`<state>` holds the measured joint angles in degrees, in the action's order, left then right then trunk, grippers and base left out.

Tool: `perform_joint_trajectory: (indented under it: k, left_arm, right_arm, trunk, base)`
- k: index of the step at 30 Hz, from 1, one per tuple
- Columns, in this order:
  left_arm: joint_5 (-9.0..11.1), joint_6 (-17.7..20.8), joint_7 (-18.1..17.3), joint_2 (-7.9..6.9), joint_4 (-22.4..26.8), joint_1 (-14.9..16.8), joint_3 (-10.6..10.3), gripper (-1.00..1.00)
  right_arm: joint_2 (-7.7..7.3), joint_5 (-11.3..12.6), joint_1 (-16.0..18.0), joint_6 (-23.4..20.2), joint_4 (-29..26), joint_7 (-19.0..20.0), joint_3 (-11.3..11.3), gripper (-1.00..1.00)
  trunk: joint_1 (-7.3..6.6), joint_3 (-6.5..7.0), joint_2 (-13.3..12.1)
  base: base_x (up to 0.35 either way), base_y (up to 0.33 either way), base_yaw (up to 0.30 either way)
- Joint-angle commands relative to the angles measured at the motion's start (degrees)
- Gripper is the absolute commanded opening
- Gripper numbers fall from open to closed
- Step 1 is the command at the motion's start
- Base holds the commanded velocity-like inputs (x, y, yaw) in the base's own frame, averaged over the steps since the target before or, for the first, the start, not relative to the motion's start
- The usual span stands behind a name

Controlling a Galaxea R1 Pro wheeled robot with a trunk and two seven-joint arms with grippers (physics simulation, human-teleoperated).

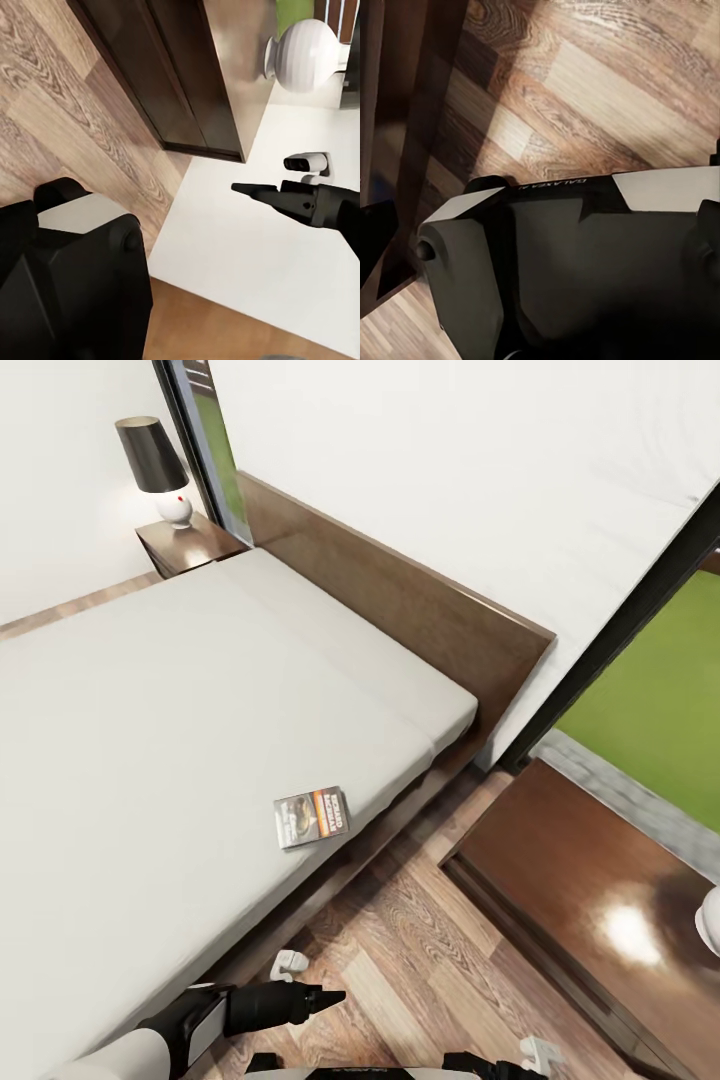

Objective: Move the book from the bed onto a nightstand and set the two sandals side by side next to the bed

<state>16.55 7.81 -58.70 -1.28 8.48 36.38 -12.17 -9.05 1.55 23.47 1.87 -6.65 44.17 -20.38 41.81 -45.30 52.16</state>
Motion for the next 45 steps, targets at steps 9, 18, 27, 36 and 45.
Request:
perform_joint_trajectory:
  k: [9,18,27,36,45]
  left_arm:
    - [0.61,0.57,-0.42,-0.07,0.05,0.01,-0.34,1.00]
    - [0.95,-3.55,-1.01,-1.11,-6.26,-0.26,-0.18,1.00]
    - [1.20,-4.76,-1.06,-1.27,-7.28,-0.34,-0.14,1.00]
    - [1.18,-4.77,-1.06,-1.26,-7.33,-0.59,-0.14,1.00]
    - [1.13,-4.73,-0.98,-1.00,-7.33,-0.60,-0.17,1.00]
  right_arm:
    - [2.61,0.87,0.26,-0.13,-5.97,0.01,-0.14,1.00]
    - [13.58,1.38,5.34,-6.67,-16.78,-10.41,-0.11,1.00]
    - [13.81,15.48,9.13,-23.26,-24.93,-8.77,0.02,1.00]
    - [13.92,22.77,9.22,-36.41,-30.33,3.68,0.17,1.00]
    - [14.07,22.96,9.23,-36.25,-30.71,4.33,1.76,1.00]
  trunk:
    - [0.01,-0.03,0.03]
    - [0.01,-0.03,0.03]
    - [0.01,-0.03,0.03]
    - [0.01,-0.03,0.03]
    - [0.01,-0.03,0.03]
  base:
    - [0.000,0.000,0.000]
    - [0.000,0.000,0.000]
    - [0.000,0.000,0.000]
    - [0.000,0.000,0.000]
    - [0.000,0.000,0.000]
